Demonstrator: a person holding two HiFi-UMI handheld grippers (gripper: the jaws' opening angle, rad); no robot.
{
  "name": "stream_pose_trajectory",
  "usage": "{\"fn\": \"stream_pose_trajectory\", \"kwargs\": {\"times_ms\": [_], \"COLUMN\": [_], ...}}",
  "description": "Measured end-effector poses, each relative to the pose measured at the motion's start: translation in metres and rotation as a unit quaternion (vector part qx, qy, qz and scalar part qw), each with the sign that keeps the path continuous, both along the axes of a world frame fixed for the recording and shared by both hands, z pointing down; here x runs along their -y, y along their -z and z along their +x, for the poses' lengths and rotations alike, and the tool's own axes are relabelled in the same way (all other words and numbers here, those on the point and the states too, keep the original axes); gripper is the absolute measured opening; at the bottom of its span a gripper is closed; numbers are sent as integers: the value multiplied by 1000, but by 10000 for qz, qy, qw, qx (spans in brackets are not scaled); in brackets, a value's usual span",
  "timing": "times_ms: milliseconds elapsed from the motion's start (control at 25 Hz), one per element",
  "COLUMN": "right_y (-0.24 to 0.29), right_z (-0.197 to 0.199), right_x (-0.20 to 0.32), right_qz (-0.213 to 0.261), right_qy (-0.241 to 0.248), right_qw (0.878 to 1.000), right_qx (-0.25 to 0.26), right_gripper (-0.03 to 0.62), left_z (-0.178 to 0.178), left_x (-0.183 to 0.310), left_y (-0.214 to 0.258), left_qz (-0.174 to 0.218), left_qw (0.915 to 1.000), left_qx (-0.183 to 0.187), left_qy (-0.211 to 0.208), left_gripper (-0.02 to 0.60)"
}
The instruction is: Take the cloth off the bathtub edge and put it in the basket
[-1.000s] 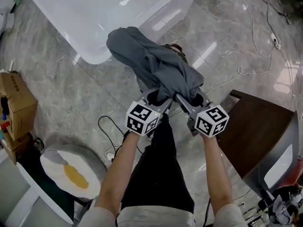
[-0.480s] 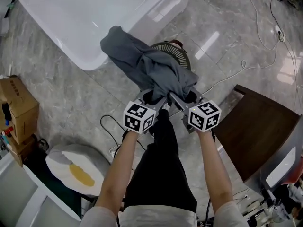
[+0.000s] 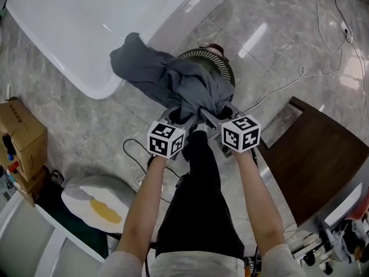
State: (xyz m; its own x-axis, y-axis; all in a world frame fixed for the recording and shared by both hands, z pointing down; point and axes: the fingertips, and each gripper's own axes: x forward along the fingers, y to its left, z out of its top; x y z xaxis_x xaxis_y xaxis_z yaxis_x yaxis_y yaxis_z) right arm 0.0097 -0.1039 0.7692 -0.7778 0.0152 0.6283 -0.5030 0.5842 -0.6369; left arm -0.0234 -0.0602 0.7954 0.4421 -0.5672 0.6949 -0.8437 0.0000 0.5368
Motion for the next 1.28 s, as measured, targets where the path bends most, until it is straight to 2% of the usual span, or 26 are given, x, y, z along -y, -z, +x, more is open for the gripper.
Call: {"fn": "stream_pose_trajectory", "kwargs": {"times_ms": [200, 520, 960, 1160, 1280], "right_y": [-25, -46, -59, -56, -56], "right_z": [6, 20, 13, 12, 18], "right_x": [7, 8, 3, -4, -5], "right_qz": [-70, -211, -190, -148, -26], "right_qy": [-112, -424, -945, -1168, -1307], "right_qw": [9992, 9968, 9922, 9882, 9826], "right_qx": [-365, -640, -791, -984, -1322], "right_gripper": [190, 195, 198, 198, 202], "left_z": [4, 15, 1, -7, -15], "left_x": [4, 5, 2, -4, -4], "left_y": [-23, -42, -54, -54, -48], "left_qz": [-248, -424, -468, -543, -518], "left_qw": [9996, 9988, 9978, 9959, 9957], "left_qx": [45, -153, -152, -107, -172], "left_qy": [-120, -177, -453, -713, -753], "left_gripper": [215, 215, 215, 225, 239]}}
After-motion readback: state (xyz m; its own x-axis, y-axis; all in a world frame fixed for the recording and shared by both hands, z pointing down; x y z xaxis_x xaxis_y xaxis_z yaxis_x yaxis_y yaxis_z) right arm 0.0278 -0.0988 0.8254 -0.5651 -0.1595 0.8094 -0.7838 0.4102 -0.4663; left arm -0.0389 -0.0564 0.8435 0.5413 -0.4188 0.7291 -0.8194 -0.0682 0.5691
